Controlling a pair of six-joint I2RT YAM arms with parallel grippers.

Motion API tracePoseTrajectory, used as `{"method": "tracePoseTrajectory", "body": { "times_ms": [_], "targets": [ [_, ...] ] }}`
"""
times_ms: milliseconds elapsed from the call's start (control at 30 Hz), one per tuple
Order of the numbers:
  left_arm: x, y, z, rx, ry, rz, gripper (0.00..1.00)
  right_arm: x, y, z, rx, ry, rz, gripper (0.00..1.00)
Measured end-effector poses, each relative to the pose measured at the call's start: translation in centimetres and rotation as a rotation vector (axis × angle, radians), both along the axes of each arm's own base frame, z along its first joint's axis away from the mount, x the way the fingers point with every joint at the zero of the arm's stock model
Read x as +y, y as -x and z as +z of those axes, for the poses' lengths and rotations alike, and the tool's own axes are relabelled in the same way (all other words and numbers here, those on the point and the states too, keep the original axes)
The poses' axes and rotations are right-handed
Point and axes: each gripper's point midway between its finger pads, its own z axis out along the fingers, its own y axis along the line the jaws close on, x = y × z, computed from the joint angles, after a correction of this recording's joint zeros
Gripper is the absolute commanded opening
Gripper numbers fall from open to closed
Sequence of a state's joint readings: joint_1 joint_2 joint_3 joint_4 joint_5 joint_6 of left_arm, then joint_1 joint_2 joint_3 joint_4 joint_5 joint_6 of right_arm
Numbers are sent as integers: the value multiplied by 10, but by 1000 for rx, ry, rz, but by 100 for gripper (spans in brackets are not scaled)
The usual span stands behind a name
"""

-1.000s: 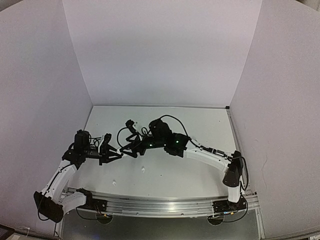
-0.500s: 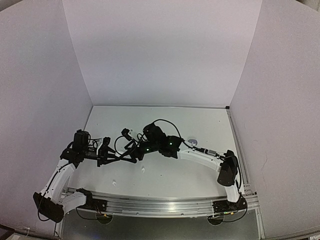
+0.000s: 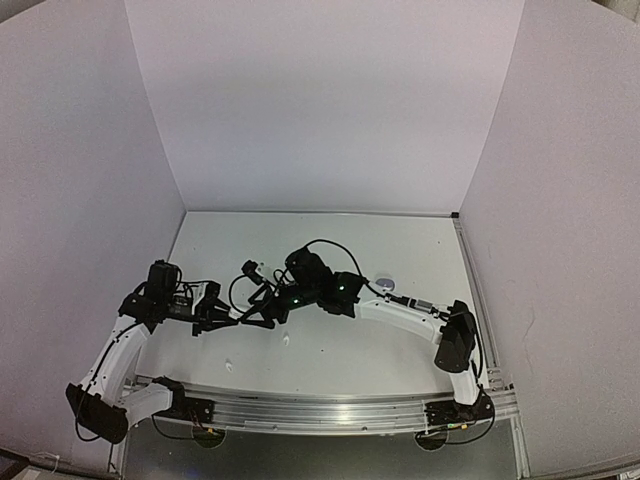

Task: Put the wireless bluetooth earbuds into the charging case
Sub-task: Open the charging case.

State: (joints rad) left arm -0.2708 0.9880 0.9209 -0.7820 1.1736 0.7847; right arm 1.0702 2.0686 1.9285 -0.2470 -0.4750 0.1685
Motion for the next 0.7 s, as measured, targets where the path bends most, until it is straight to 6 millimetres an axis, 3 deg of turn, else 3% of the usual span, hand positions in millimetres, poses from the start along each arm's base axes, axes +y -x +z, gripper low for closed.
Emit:
{"method": "tracePoseTrajectory", "body": {
  "times_ms": [400, 567, 700],
  "targets": [
    [3, 6, -4, -65, -23, -35, 0, -1, 5, 4, 41, -1, 20, 66],
    [3, 15, -5, -64, -25, -65, 0, -4, -18, 14, 43, -26, -27, 59],
    [4, 14, -7, -65, -34, -65, 0, -2, -19, 18, 62, -39, -17, 58]
  ]
}}
